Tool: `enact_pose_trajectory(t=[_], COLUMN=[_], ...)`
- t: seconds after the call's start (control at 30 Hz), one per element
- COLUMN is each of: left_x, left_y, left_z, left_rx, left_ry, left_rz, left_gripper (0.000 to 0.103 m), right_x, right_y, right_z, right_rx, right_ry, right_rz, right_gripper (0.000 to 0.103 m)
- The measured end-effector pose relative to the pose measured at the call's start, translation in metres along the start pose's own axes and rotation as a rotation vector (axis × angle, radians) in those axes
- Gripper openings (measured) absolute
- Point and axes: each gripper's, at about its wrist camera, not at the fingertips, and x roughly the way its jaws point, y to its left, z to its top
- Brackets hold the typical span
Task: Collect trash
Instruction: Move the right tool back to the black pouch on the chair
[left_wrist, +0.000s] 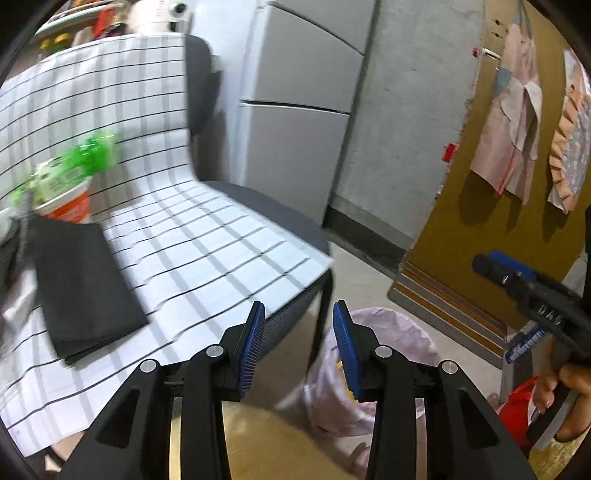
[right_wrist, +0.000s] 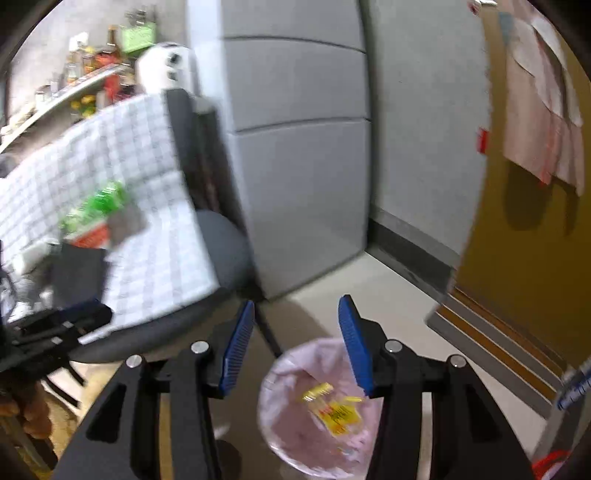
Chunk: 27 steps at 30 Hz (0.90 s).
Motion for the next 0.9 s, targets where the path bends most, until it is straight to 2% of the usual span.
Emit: enact_pose_trajectory(t=[0.2,0.47,0.57,0.7,0.9], left_x=[-0.041,-0.098,-0.113,-0.125,-0.126], left_y=[0.049,0.132,0.155,0.178,0.196], left_z=[-0.02,-0.049,-0.056,-0.065,-0.075], left_rx=[-0.083,-0.228,-0.264,-0.302,-0.342], left_ry=[-0.011,-0.039,-0.053,-0.065,-0.057], left_rz=[0.097,0.308,0.376,0.421,0.43], left_gripper=[0.04,0.041,0.042,0.042,0.042], right_x=[0.015,0.046,0.058,0.072,0.108], right_y=[0.064,0.179,0.215,0.247,0.295], right_z=[0.014,0.007,0.004,-0.005,-0.015], right_rx=[-0.101,-0.316,-0.375,-0.437,-0.509], right_ry=[0.011,0.067,0.07,0.09,0.095], right_rz=[0.203,0.395,0.429,0.468,0.494], right_gripper=[0.047,0.047,0.048,0.05,0.065])
